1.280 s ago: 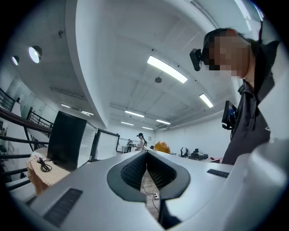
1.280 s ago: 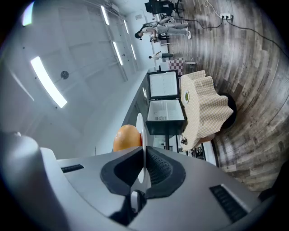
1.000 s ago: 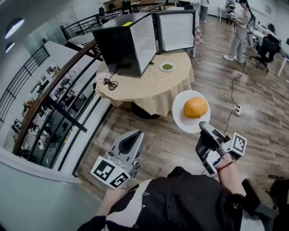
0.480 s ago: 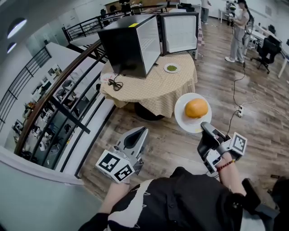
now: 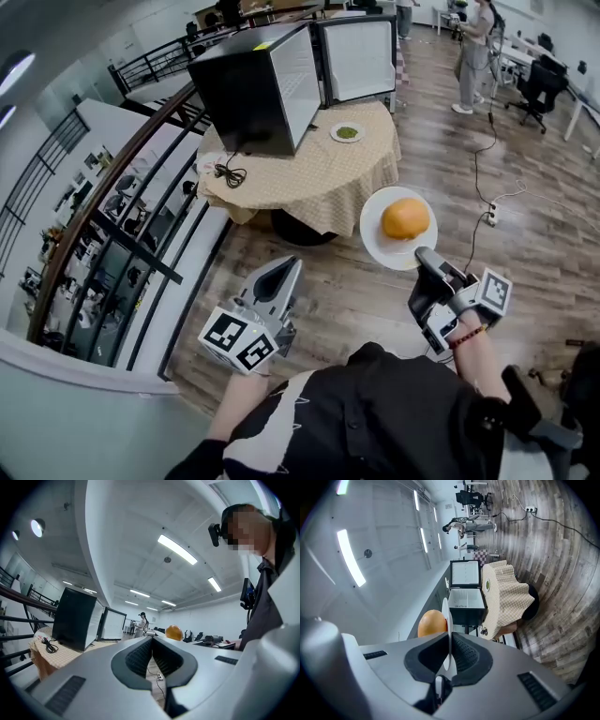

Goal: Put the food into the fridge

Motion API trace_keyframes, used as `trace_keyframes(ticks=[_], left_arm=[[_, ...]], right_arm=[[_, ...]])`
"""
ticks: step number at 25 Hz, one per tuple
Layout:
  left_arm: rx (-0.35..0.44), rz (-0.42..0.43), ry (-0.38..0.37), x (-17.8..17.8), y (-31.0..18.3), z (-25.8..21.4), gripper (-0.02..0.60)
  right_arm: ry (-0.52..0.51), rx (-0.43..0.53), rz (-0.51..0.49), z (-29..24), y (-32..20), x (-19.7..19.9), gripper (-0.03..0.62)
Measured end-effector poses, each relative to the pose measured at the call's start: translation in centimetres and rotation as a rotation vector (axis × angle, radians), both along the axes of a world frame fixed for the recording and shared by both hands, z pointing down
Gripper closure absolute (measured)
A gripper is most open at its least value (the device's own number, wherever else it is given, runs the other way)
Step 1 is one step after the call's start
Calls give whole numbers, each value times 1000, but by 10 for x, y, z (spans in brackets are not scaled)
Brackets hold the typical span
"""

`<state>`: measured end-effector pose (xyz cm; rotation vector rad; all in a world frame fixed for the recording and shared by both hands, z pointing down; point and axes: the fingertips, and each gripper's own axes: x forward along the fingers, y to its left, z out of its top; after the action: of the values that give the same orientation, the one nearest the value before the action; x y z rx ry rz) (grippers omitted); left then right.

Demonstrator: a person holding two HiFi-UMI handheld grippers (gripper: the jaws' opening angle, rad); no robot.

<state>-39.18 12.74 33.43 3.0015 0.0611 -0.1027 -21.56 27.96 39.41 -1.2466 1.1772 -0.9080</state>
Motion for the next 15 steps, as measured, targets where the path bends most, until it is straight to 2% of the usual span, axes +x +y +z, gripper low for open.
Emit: trace_keyframes(ticks=[4, 8, 15], left_arm=[[-11, 50, -13, 6, 3, 3, 568], [-15, 60, 15, 22, -10, 2, 568], [-77, 49, 93, 81, -48, -17, 569]], right_arm=[[8, 7, -10, -3, -10, 7, 571], [13, 24, -47, -3, -32, 18, 571], [39, 17, -83, -11, -75, 86, 571]])
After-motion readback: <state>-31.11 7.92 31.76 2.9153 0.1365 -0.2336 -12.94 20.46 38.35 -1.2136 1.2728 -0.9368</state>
